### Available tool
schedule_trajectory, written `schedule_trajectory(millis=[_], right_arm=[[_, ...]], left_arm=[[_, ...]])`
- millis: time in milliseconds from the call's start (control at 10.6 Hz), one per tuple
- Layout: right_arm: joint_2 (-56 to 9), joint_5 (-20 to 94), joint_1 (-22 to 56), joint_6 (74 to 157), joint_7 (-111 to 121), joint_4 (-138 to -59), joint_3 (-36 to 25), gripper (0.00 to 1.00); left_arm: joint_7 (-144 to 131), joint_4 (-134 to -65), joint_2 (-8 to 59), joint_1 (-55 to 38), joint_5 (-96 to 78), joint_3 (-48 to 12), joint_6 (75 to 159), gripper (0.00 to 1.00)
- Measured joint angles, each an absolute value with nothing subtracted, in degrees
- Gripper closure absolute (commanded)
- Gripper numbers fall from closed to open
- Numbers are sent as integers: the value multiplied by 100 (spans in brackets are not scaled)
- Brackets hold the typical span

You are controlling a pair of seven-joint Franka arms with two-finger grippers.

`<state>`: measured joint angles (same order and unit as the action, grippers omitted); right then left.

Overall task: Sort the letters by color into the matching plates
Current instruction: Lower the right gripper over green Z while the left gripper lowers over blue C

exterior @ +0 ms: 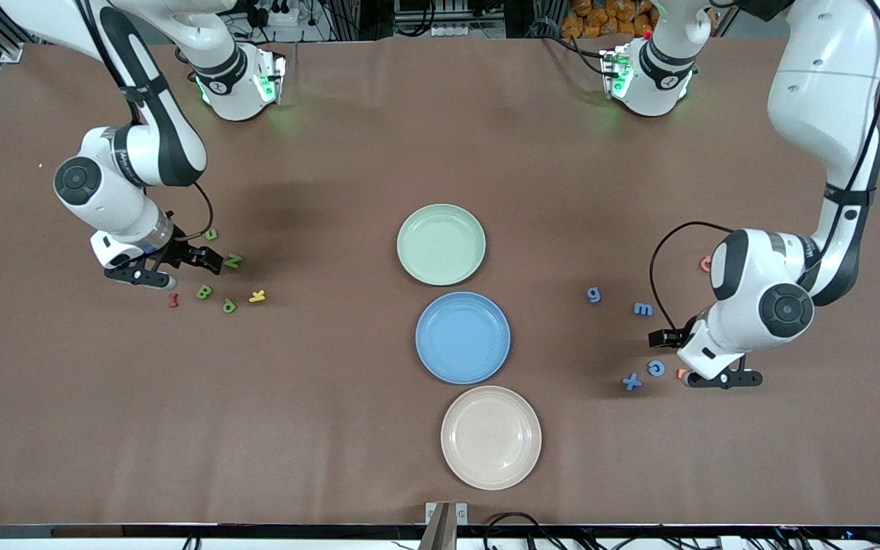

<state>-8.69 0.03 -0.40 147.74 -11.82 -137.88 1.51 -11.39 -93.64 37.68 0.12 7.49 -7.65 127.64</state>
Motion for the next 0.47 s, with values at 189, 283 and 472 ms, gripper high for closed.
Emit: schedule_trajectory(millis=[189,283,472], right_arm=[[-993,3,-8,14985,-1334,-13852,159,14],[-1069,3,0,15141,-1388,-13911,163,18],[-1205,3,2,15260,-1433,-13965,164,22]], left_arm=[[-1158,-9221,4027,13,749,-765,13072,0],[-1216,-9196,4093,13,749,-765,13186,0],[-1324,-9184,4163,13,749,-766,13320,0]])
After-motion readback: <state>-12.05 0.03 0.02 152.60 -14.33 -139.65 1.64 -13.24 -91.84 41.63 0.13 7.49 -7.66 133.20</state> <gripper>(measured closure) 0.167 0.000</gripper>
